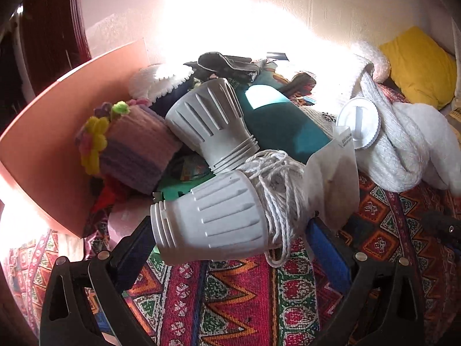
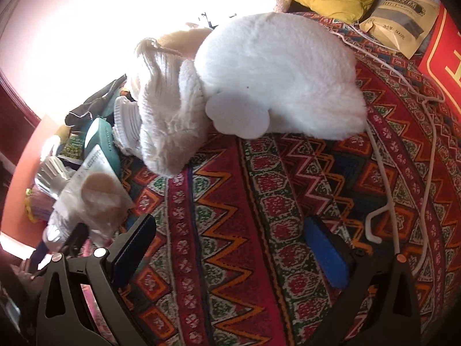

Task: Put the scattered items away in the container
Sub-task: 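Grasp the white lamp holder with the left tool while the right tool grasps the twine ball, then drop the lamp holder and twine ball into the pink box with both tools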

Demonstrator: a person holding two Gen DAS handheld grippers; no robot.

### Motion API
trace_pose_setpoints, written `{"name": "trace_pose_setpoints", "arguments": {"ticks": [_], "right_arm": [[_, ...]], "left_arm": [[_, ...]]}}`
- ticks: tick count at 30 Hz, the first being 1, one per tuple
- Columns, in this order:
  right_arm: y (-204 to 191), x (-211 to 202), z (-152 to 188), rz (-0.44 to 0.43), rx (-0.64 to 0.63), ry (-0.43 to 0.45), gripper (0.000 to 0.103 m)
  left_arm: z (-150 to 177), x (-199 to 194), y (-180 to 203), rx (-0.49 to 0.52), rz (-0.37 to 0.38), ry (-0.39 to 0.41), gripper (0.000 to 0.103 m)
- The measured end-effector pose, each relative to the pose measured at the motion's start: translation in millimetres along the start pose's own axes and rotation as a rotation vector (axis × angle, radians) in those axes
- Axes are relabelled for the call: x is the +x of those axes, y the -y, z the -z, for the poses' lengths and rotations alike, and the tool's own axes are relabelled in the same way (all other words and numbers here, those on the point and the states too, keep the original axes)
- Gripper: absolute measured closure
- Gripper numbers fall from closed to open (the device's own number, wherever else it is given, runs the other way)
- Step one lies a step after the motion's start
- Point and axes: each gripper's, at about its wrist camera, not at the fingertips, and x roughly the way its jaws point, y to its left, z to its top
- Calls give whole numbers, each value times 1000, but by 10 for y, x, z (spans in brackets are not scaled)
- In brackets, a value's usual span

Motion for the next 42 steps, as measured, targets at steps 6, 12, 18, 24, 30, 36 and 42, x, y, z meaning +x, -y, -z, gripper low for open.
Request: {"name": "trace_pose_setpoints", "arguments": {"ticks": [6,12,18,24,30,36,42], "right_arm": [[-437,-357,-83,-181,-59,24,4],[-1040,-142,-167,-354,-119,-103,31],[-1348,175,-191,-362,-80,-192,43],[-1537,293,-66,-380,-40,-261,43],[-1340,604,-27,-290,56,-304,33],[-1246,671,-15,-408,167,-320,44],[-1090,234,100,-602,277,-336,44]], "left_arm": [[87,-182,-262,-86,163,-61,61],[67,-413,-564,-170,293,-64,89],[7,-635,-734,-181,374,-34,97],[-77,-992,-1019,-217,418,25,98],[-339,-1276,-1225,-251,456,105,98],[-946,-1500,-1706,-311,359,223,98],[-1185,-1316,-2394,-385,234,231,98]]}}
